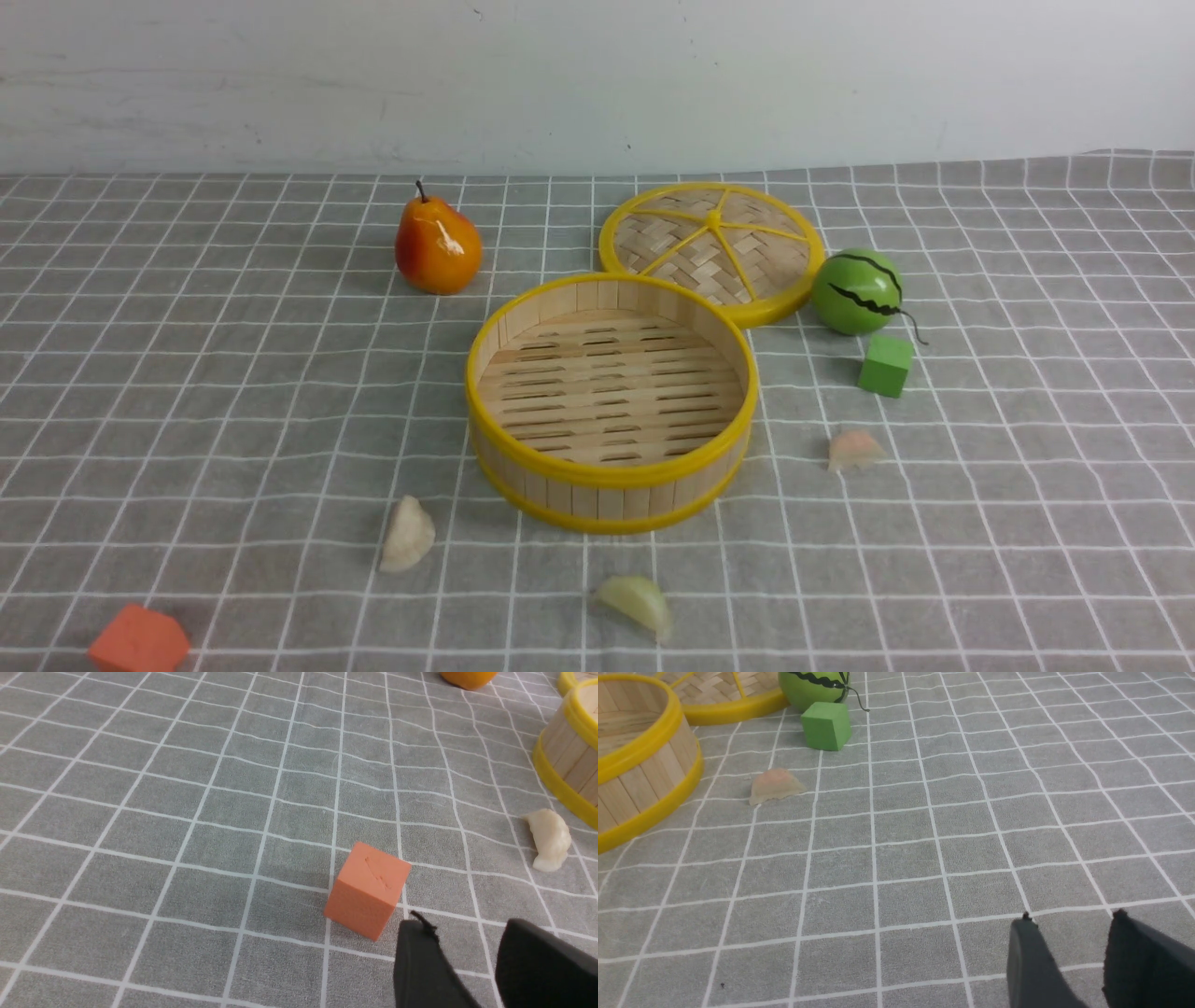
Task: Put the dumplings into the steamer on the table with the grey tablecloth.
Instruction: 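Reach for and grasp a dumpling on the table with the left gripper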
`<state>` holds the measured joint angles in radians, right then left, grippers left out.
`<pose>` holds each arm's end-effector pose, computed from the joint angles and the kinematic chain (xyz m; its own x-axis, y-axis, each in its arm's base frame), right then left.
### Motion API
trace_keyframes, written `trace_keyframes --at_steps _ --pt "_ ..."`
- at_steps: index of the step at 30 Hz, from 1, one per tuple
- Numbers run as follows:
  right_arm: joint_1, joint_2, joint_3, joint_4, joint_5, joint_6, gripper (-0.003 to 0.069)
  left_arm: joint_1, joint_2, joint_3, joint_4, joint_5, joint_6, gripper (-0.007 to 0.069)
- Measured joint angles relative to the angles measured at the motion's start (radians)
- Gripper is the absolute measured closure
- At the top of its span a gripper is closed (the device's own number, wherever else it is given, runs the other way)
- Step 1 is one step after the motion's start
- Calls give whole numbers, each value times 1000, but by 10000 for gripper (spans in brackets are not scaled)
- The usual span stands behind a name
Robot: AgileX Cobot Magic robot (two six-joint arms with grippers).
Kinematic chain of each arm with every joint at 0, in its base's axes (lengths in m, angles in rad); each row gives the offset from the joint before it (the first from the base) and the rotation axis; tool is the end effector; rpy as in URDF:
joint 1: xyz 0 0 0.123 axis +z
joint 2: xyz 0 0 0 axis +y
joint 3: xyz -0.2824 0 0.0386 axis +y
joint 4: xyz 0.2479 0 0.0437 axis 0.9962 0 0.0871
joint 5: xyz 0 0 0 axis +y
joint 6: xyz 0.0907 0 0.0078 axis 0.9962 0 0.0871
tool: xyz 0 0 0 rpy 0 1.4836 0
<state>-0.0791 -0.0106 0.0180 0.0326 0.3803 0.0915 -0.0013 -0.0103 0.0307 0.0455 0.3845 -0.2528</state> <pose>0.0523 -0.0030 0.1734 -0.2845 0.1444 -0.9477 0.1028 0.9875 0.1196 0.0524 0.0015 0.1688 -0.3020 -0.2086 -0.9302 -0.0798 0.9779 -0.1934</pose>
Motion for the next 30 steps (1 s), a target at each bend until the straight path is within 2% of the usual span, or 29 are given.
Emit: trace_keyframes --at_steps 9,14,17,20,22,25,30 --pt "0 0 0 0 0 0 419 0 0 0 -3 -7 0 387" --pt "0 0 0 25 -1 0 419 0 0 0 -105 -61 -23 387" --pt "0 0 0 207 0 65 419 0 0 0 -346 -115 -155 387" --pt "0 0 4 502 15 210 419 0 0 0 -623 -158 -320 387" --pt "0 0 8 641 18 275 419 0 0 0 -730 -174 -375 387" --pt "0 0 9 773 15 296 419 0 0 0 -812 -185 -412 387" --pt "0 0 9 776 3 191 419 0 0 0 -831 -195 -419 387"
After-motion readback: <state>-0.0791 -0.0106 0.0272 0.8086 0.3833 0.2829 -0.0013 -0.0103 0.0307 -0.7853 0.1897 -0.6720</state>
